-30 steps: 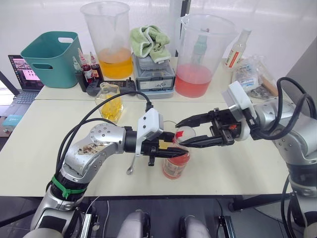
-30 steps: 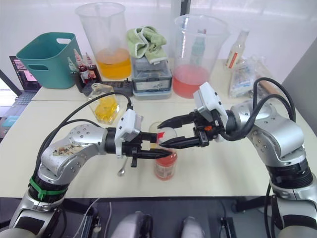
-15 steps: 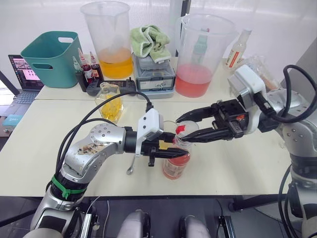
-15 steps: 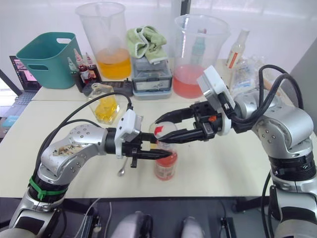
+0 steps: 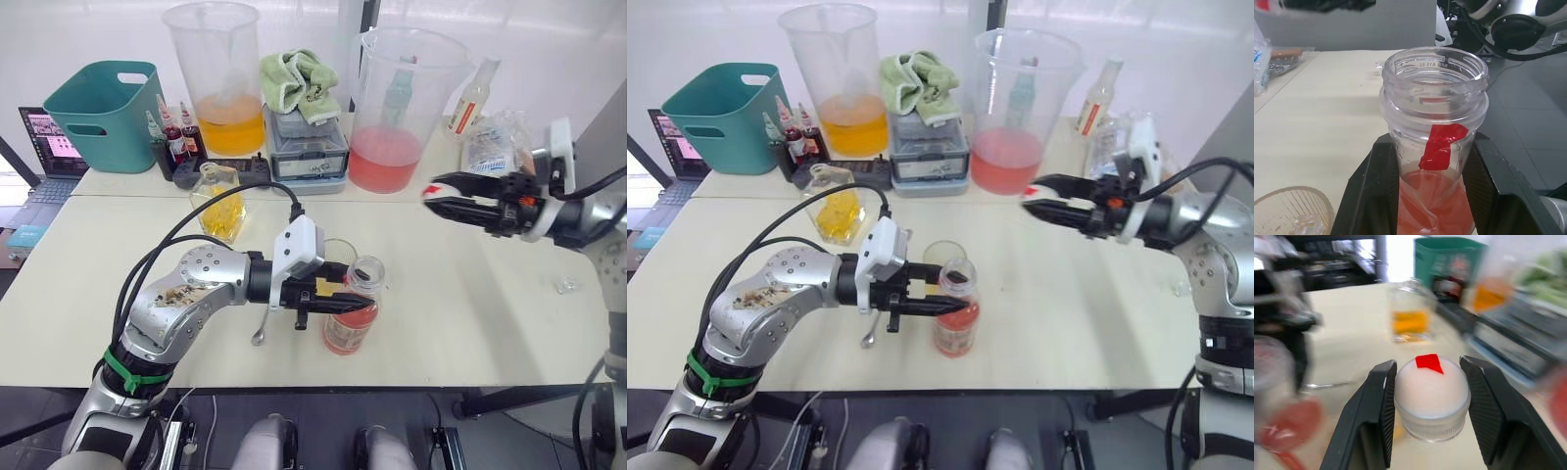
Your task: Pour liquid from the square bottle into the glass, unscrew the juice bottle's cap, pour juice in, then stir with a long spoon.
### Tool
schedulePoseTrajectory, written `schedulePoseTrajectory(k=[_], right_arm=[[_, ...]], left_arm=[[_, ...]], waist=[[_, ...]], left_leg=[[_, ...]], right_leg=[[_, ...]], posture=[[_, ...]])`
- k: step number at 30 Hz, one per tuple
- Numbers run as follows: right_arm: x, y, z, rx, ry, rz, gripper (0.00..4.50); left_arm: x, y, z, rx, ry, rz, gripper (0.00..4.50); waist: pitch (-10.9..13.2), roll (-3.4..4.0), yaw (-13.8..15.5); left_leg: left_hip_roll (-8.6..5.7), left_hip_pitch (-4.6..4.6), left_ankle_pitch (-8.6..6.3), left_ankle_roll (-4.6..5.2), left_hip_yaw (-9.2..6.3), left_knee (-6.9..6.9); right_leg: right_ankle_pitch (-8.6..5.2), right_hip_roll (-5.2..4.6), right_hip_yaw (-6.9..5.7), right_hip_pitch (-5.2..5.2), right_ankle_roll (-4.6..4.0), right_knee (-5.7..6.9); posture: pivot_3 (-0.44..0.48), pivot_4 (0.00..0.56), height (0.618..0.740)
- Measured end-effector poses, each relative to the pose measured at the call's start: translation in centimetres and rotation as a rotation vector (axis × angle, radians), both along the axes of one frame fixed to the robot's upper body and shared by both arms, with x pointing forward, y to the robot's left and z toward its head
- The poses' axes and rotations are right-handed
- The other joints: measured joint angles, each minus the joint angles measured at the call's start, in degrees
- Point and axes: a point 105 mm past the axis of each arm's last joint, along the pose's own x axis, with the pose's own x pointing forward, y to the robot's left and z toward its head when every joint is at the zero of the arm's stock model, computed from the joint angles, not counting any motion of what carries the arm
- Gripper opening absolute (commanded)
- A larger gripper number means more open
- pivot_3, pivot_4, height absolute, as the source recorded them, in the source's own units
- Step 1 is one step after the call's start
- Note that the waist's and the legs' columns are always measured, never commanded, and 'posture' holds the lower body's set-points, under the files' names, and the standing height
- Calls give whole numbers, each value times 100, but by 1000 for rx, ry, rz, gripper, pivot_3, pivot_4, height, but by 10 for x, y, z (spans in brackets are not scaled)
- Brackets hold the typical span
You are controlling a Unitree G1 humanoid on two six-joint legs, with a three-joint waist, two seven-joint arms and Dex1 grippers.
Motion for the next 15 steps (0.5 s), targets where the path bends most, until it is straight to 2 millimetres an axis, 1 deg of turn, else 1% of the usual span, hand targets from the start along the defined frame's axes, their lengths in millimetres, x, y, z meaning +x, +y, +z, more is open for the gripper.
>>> schedulePoseTrajectory(k=[3, 5, 8, 11, 13, 15], right_arm=[[14, -30, -6, 7, -22, -167, 1591], [26, -58, -9, 32, -46, -340, 1591], [36, -87, -26, 36, -31, -521, 1591], [41, -99, -38, 41, -18, -612, 1591], [46, -114, -54, 45, 14, -736, 1591], [50, -116, -65, 62, 39, -790, 1591]], left_arm=[[0, 0, 0, 1, -2, 1, 1409], [0, 0, 0, 2, -3, 1, 1409], [0, -1, 0, 1, -4, 2, 1409], [1, -1, 0, 1, -5, 2, 1409], [1, -1, 0, 1, -6, 5, 1409], [1, -1, 0, 1, -6, 8, 1409]], waist=[[0, 1, -19], [0, 1, -8], [0, 1, -10], [-1, 4, -22], [-2, 5, -19], [-2, 5, -25]], left_leg=[[2, 1, 4, -6, 0, -1], [1, 1, 4, -6, 0, 1], [0, 1, 4, -6, 0, 0], [0, 1, 6, -9, 1, -2], [0, 2, 7, -10, 0, 0], [0, 2, 7, -10, 1, 0]], right_leg=[[0, 2, 0, -1, 0, -1], [0, 2, 0, 2, 0, -2], [-1, 2, 3, 1, 1, -2], [-1, 2, 4, 0, 1, -2], [-1, 2, 3, 3, 2, -2], [-1, 2, 4, 3, 2, -3]], posture=[[0, 150, 739], [0, 150, 739], [0, 150, 739], [0, 150, 739], [0, 150, 739], [0, 150, 739]])
